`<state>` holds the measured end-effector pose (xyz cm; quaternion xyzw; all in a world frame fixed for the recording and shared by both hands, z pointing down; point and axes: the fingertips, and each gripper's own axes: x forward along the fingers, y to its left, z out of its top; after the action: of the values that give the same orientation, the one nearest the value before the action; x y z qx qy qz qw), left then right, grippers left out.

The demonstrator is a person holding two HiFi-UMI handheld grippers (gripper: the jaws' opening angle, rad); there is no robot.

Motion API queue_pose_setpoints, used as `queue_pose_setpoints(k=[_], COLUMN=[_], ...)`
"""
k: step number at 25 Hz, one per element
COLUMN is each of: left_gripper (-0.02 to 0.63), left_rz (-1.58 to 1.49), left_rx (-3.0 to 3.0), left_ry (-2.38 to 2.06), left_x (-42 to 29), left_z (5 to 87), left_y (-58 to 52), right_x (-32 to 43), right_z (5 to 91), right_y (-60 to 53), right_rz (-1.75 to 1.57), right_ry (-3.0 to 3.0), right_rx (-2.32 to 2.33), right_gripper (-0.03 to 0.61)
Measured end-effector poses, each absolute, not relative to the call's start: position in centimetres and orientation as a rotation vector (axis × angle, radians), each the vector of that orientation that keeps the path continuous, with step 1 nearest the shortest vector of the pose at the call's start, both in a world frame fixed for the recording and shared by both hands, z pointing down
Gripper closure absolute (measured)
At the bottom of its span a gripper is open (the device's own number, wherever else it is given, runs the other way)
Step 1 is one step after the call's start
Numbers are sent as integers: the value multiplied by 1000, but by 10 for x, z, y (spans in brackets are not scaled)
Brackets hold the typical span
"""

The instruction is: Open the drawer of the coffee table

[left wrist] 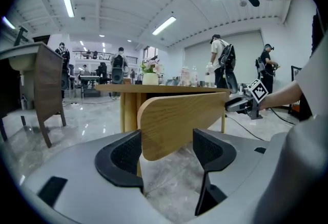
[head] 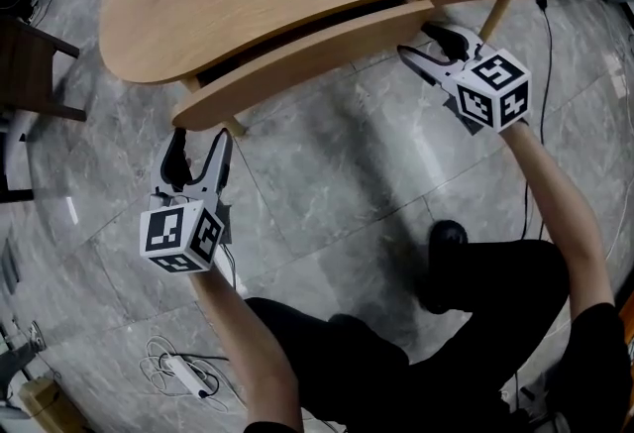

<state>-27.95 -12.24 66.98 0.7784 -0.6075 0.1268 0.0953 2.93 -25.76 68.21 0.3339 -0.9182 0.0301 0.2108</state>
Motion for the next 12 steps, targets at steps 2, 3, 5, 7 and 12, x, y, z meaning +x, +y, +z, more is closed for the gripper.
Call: queue_pose_setpoints(k=[2, 3, 5, 7, 12], left_gripper=[310, 322, 334, 347, 365], left_rz=[402, 400, 365, 343, 359], left_rx=[2314, 2316, 2315, 2310, 2333], left_ry=[-1833, -1853, -1865, -1862, -1844], left_x=[-279, -279, -280, -279, -266], left_z=[670, 670, 669, 669, 677], left_y=[-118, -116, -112, -106, -79], right_x=[34, 36, 40, 44, 63], right_z=[682, 682, 681, 682, 689], right_y=[-254, -253, -251, -248, -223], right_rz=[78, 74, 68, 59, 55], right_ry=[-2540, -2535, -2529, -2522, -2525], right_rx=[923, 922, 912, 893, 876], right_gripper=[343, 360, 393, 417, 448])
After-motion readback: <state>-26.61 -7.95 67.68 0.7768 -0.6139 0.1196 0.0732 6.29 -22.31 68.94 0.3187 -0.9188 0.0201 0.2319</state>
